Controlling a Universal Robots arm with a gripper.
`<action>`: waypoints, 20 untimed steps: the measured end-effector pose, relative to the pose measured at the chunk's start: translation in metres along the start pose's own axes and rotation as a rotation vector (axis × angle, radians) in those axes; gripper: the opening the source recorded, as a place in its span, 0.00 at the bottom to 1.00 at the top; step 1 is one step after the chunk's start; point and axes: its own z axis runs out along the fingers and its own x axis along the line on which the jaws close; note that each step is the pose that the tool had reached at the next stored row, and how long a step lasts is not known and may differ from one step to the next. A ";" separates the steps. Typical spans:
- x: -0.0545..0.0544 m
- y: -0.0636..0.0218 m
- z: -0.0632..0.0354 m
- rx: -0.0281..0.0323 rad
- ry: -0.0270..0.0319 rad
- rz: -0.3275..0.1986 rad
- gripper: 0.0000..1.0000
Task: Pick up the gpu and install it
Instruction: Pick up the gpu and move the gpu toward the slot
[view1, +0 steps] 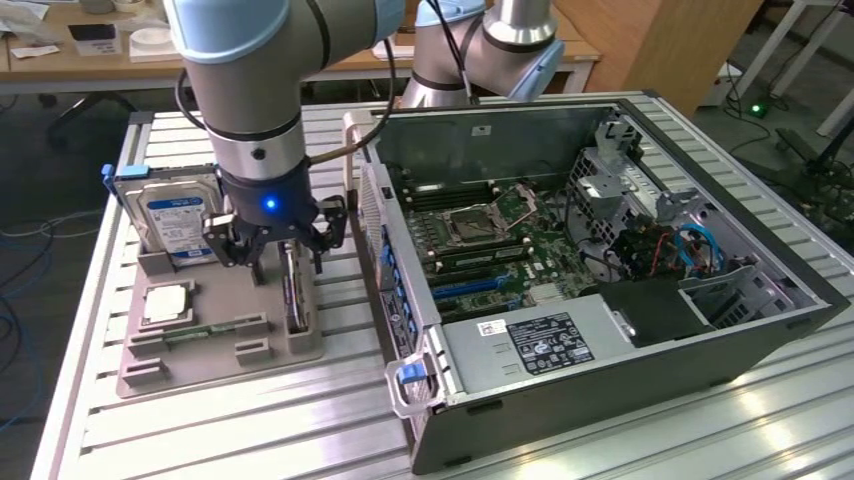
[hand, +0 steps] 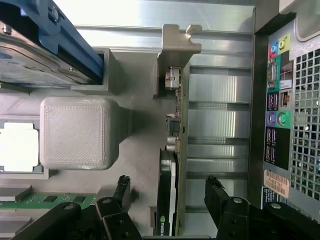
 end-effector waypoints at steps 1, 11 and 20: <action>0.000 0.0004 0.0006 0.0000 0.0000 0.000 0.71; 0.000 0.0029 0.0077 0.0001 0.0001 0.000 0.71; 0.000 0.0031 0.0159 0.0001 0.0001 0.001 0.71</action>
